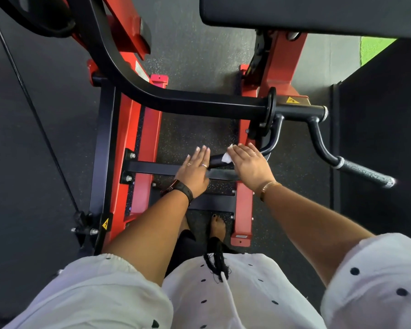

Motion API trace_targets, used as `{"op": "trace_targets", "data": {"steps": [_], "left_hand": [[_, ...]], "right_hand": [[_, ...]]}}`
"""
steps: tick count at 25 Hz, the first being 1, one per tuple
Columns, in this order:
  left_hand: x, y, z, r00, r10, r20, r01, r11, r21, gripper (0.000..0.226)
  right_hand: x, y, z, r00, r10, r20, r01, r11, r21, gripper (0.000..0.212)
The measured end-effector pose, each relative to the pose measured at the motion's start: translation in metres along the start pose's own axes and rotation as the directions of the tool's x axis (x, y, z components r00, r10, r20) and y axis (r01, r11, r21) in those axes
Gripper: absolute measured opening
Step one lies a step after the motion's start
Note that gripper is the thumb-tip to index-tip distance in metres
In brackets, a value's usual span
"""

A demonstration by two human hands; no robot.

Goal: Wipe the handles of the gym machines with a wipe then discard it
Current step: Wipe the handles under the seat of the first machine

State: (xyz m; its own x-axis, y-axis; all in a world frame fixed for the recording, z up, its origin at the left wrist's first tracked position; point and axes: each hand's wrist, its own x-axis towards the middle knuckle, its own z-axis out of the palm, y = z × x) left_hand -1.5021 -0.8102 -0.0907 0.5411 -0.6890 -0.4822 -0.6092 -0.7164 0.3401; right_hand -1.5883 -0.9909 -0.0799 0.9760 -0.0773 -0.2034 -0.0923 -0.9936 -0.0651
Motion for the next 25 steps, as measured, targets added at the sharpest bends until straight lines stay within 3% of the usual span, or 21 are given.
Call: {"op": "trace_targets", "data": {"steps": [2,5,9,12,15,19,21,25], "left_hand": [[-0.002,0.006,0.004,1.000,-0.019,0.004,0.018,0.989,0.144,0.083],[-0.003,0.013,0.004,0.995,-0.092,0.040,0.081,0.972,0.223,0.087],[-0.006,0.012,-0.001,0.997,-0.060,0.055,0.046,0.972,0.228,0.089],[-0.008,0.014,-0.003,0.995,-0.069,0.069,0.054,0.977,0.207,0.091],[-0.007,0.018,-0.003,0.992,-0.103,0.073,0.086,0.974,0.211,0.092],[-0.005,0.019,-0.004,0.988,-0.122,0.090,0.101,0.974,0.202,0.089],[-0.005,0.018,-0.006,0.990,-0.102,0.096,0.086,0.983,0.163,0.088],[-0.006,0.019,-0.007,0.991,-0.097,0.095,0.084,0.987,0.135,0.090]], "right_hand": [[0.010,-0.025,0.002,0.999,0.029,0.033,-0.030,0.999,0.024,0.049],[0.003,-0.044,0.010,0.992,-0.121,0.036,0.120,0.993,0.012,0.052],[-0.031,0.005,0.008,0.970,-0.243,0.005,0.243,0.969,-0.051,0.060],[-0.030,0.019,0.008,1.000,-0.014,0.010,0.015,0.997,-0.071,0.061],[-0.005,-0.018,0.009,0.986,0.166,0.022,-0.165,0.986,-0.032,0.056],[-0.012,-0.034,0.004,0.996,-0.064,0.068,0.065,0.998,-0.006,0.056],[-0.030,-0.007,-0.001,0.997,-0.080,0.020,0.080,0.997,0.010,0.056],[-0.025,0.018,-0.007,0.959,0.284,-0.028,-0.281,0.956,0.080,0.045]]}}
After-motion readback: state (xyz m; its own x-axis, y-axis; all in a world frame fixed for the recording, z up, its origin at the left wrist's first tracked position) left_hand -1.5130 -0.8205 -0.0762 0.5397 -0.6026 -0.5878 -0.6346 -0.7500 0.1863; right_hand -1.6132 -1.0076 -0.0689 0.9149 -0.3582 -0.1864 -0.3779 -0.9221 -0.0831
